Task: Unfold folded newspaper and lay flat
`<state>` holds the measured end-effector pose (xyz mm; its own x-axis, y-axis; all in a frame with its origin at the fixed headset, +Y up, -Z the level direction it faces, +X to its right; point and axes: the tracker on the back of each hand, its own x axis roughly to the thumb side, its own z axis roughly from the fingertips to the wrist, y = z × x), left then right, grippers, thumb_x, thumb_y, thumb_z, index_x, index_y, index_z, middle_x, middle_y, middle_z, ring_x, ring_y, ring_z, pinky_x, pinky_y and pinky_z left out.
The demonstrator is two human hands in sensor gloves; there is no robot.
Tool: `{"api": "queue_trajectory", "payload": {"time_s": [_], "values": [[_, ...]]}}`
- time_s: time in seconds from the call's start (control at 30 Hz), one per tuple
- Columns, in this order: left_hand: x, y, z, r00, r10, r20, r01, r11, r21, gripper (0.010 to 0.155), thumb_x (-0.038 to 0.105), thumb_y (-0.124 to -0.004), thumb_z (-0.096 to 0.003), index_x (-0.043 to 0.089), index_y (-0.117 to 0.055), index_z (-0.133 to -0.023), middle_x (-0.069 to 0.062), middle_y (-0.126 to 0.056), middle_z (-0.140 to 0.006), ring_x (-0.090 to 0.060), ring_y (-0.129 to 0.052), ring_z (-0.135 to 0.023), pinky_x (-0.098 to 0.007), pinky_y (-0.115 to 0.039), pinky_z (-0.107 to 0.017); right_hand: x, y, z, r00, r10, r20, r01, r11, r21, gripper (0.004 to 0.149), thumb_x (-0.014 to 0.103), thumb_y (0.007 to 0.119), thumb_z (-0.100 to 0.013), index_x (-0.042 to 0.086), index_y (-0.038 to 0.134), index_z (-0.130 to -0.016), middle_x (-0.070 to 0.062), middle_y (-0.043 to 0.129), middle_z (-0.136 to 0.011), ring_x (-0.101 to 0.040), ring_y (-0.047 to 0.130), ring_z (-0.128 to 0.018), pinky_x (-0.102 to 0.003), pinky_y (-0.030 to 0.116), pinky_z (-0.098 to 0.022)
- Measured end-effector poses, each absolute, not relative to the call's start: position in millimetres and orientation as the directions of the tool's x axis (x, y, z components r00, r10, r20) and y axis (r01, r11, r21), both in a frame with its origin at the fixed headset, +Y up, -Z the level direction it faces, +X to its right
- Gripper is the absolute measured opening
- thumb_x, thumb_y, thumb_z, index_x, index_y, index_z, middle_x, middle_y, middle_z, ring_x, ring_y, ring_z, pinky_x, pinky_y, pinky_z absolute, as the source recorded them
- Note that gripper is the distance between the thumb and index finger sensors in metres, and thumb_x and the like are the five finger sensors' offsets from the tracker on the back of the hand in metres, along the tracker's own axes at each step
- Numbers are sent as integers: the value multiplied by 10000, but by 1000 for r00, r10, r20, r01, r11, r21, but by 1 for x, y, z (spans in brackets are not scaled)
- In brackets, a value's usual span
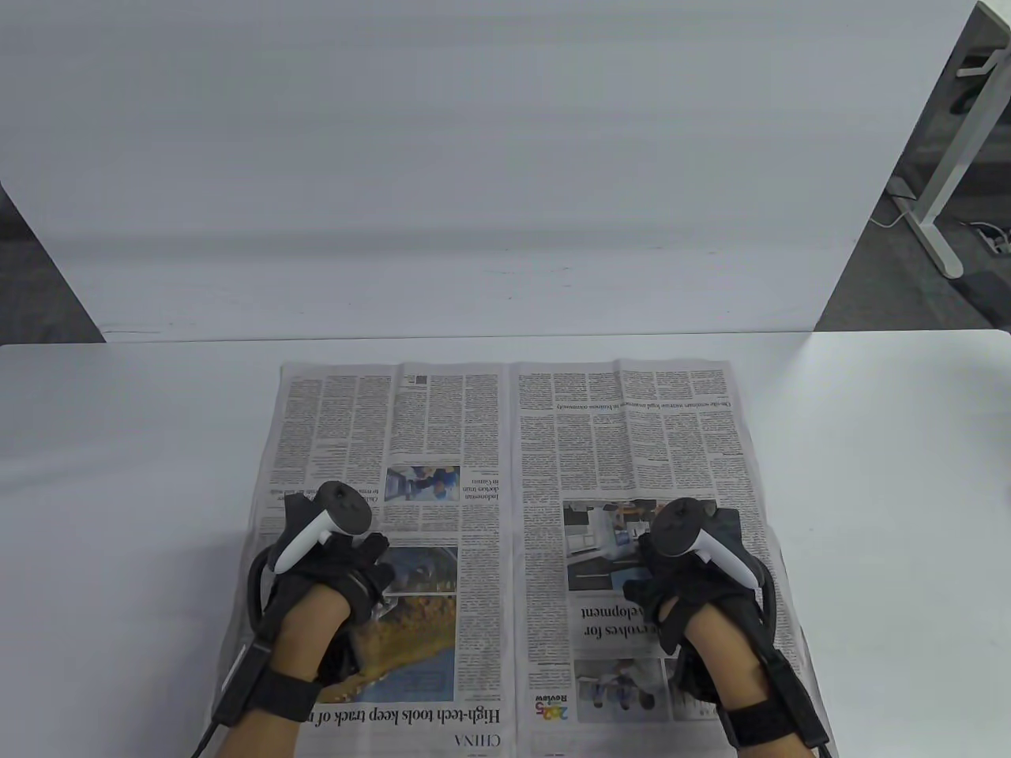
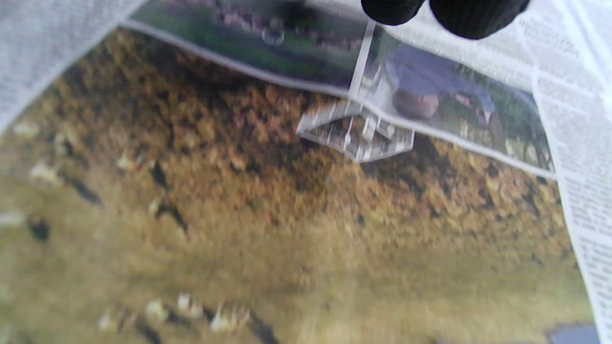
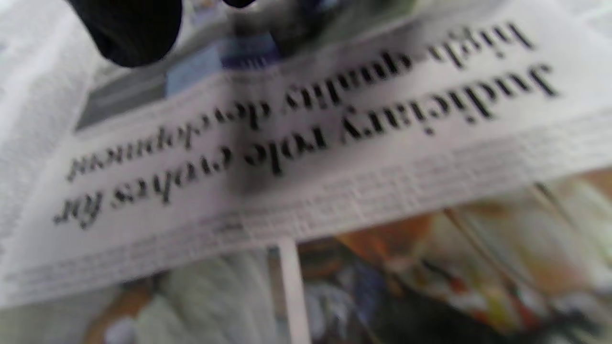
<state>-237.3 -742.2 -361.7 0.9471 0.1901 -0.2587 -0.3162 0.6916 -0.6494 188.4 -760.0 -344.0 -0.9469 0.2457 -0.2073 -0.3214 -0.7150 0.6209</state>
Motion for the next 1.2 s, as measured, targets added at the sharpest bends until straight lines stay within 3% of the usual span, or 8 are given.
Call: {"api": "queue_trajectory", "payload": {"time_s": [0.03, 0.1, 1.2], "values": [[-239, -747, -362, 944, 196, -264, -326, 668, -669, 641, 492, -644, -476, 389, -417, -1067, -99, -147, -1144, -577, -158, -1010, -750, -292, -691, 189, -762, -344, -949, 236, -210, -316, -688, 654, 801, 544, 718, -479, 280, 229, -1057, -98, 40, -1119, -536, 25, -961, -837, 212, -540], [-240, -748, -363, 937, 225, -268, -349, 652, -673, 652, 493, -636, -480, 393, -369, -1066, -88, -83, -1128, -568, -91, -990, -753, -277, -689, 189, -760, -345, -949, 241, -205, -316, -713, 626, 808, 546, 733, -471, 275, 248, -1058, -109, 64, -1122, -543, 48, -965, -846, 235, -538], [-243, -755, -389, 900, 316, -300, -435, 687, -583, 644, 479, -652, -476, 386, -400, -1060, -54, -93, -1124, -540, -20, -970, -765, -234, -671, 200, -769, -372, -924, 292, -247, -381, -752, 538, 799, 547, 722, -469, 297, 235, -1050, -53, 53, -1122, -471, -16, -973, -837, 198, -551]]}}
